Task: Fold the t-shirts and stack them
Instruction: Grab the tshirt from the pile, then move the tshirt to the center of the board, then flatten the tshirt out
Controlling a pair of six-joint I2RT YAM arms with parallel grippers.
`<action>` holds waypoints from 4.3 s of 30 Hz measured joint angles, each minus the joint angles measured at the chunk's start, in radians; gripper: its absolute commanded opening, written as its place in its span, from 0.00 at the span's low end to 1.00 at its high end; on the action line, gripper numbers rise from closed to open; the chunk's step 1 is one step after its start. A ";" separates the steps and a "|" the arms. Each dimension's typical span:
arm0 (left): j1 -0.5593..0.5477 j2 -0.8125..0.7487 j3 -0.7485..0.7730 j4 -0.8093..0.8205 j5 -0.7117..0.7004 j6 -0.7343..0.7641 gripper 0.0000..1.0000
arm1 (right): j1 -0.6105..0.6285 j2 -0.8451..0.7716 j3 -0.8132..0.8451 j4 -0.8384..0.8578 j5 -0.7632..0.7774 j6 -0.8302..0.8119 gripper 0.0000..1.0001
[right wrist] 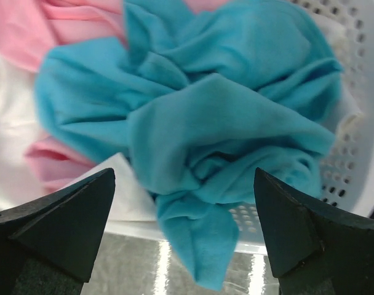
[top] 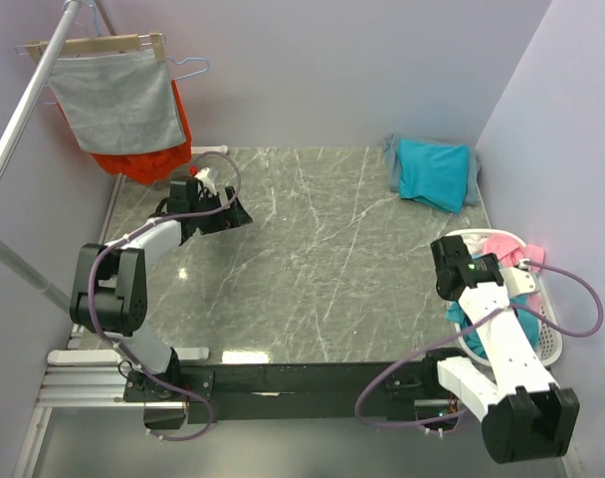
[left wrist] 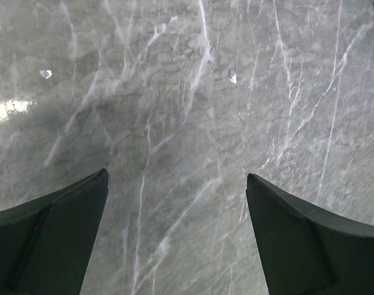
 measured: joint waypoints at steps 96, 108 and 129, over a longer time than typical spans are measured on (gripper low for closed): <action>-0.304 -0.446 -0.147 -0.002 -0.249 -0.209 0.99 | 0.441 0.469 0.357 0.889 -0.694 -0.943 1.00; -0.388 -0.130 -0.177 -0.014 -0.274 -0.238 0.99 | 0.441 0.452 0.144 0.809 -0.722 -0.875 1.00; -0.258 -0.005 0.203 -0.282 -0.313 -0.132 0.01 | 0.393 0.622 0.160 0.726 -0.641 -0.842 0.83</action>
